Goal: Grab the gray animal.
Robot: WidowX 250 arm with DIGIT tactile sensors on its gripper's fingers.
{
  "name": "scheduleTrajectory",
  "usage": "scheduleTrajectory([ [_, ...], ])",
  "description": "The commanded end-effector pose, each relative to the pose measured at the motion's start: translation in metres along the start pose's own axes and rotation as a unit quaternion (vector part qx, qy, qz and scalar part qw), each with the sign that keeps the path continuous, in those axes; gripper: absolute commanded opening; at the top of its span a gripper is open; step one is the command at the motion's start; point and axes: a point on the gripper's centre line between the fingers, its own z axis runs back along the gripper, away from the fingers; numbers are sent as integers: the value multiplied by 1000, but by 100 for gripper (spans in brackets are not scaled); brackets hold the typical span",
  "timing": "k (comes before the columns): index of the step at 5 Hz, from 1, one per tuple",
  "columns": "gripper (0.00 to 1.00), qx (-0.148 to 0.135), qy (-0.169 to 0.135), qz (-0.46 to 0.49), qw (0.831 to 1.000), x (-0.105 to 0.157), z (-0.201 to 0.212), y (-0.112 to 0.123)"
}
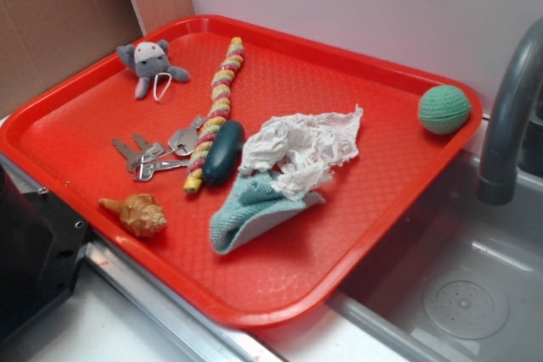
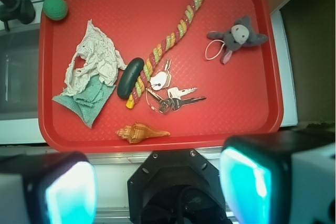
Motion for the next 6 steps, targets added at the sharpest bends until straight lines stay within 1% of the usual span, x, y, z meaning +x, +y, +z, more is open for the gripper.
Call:
scheduleTrajectory([
  [1, 100, 0, 0, 0, 1000, 0, 0, 0],
  [2, 100, 73, 35, 91, 993, 39, -53, 50],
  [3, 100, 105, -16, 153, 983, 63, -97, 80],
  [4, 100, 92, -67, 249, 962, 80, -131, 99],
  [5, 100, 106, -117, 322, 933, 91, -151, 118],
  [6, 100, 84, -137, 337, 928, 107, -170, 128],
])
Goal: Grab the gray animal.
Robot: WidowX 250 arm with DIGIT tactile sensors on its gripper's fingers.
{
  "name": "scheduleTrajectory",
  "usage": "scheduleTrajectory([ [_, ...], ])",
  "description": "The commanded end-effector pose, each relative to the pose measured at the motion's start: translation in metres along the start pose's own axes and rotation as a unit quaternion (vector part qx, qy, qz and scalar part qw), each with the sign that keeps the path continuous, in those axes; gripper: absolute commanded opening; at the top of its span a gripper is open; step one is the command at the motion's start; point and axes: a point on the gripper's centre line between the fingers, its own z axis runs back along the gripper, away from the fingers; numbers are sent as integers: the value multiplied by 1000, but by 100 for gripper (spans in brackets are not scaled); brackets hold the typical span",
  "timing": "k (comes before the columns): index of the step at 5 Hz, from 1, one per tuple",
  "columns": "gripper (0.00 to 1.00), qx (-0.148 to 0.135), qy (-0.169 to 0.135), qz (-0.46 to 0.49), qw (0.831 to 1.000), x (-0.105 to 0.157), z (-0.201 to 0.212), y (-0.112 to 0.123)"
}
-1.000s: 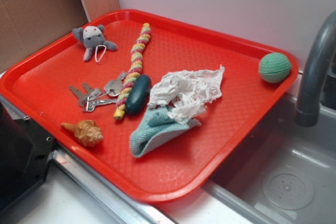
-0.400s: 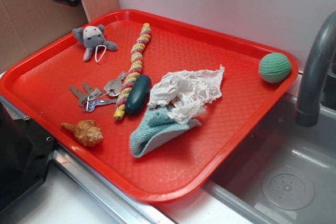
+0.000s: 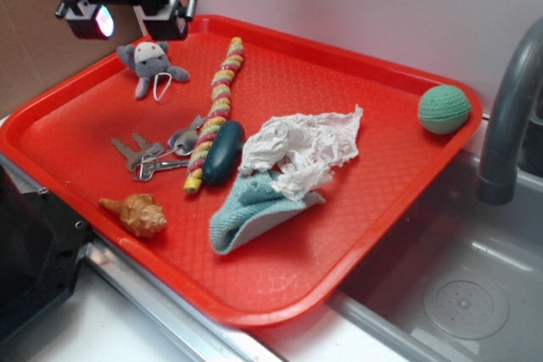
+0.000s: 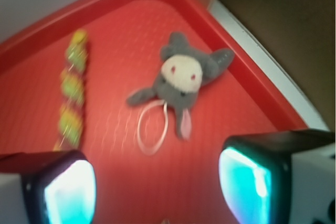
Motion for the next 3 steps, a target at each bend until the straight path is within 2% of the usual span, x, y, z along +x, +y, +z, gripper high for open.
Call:
scheduleTrajectory([
  [1, 100, -46, -18, 52, 997, 42, -27, 11],
  [2, 100, -34, 0, 59, 998, 58, -42, 12],
  [3, 100, -14, 12, 61, 998, 63, -55, 22],
])
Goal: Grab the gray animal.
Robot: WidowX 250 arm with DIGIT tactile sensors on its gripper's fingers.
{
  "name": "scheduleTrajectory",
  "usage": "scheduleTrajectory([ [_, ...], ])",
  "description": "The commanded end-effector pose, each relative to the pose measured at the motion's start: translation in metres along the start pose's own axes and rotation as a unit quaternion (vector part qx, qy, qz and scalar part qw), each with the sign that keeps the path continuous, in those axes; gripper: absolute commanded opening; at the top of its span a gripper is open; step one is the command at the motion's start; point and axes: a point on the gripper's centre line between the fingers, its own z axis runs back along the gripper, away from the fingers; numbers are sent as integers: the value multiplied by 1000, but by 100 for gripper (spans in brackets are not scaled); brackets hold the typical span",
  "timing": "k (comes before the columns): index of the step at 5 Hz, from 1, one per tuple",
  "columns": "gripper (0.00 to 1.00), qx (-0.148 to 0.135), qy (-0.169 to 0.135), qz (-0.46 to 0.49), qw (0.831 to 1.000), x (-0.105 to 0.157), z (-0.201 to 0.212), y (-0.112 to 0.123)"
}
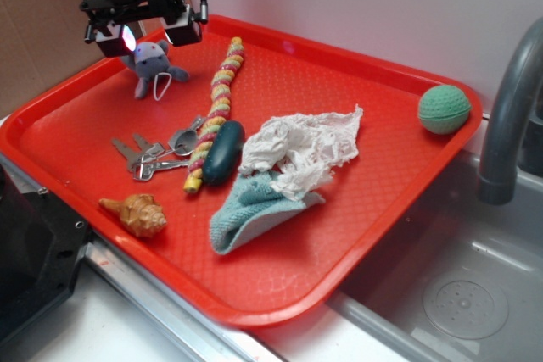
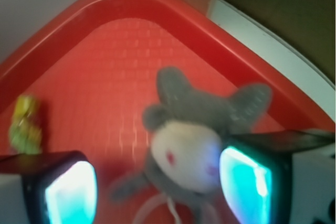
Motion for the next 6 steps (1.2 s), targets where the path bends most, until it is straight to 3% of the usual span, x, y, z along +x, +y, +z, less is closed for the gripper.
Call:
scheduleTrajectory([
  [1, 0, 35, 0, 15, 999, 12, -11, 11],
  [2, 0, 38, 22, -9, 999, -4, -1, 7],
  [3, 0, 23, 47, -103, 993, -12, 44, -3],
  [4, 0, -27, 49, -193, 980, -25, 99, -10],
  [5, 0, -44, 54, -271, 960, -42, 156, -17],
  [6, 0, -61, 84, -313, 944, -53, 176, -22],
])
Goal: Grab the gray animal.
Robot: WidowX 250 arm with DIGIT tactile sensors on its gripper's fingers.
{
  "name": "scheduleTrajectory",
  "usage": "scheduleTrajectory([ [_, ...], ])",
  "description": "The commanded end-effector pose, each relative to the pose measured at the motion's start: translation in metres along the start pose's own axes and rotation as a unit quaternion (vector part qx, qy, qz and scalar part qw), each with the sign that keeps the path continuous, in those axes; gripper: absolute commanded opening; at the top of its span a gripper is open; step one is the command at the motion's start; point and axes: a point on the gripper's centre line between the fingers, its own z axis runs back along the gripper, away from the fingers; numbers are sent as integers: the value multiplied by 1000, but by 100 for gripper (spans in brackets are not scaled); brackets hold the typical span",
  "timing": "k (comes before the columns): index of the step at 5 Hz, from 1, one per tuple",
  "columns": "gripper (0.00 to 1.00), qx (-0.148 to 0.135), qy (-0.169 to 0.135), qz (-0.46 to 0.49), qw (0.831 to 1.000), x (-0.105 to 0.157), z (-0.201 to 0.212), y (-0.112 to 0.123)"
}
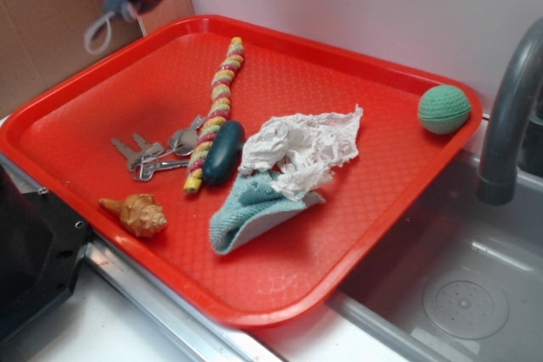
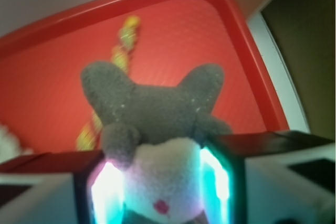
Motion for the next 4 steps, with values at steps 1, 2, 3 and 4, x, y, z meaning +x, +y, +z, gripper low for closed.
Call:
scheduleTrajectory([
  [1, 0, -30, 10, -89, 995, -13, 58, -10],
  [2, 0, -37, 19, -83, 996, -16, 74, -1],
  [3, 0, -34, -20, -110, 993, -14, 81, 4],
  [4, 0, 4, -29, -112, 993, -14, 85, 16],
])
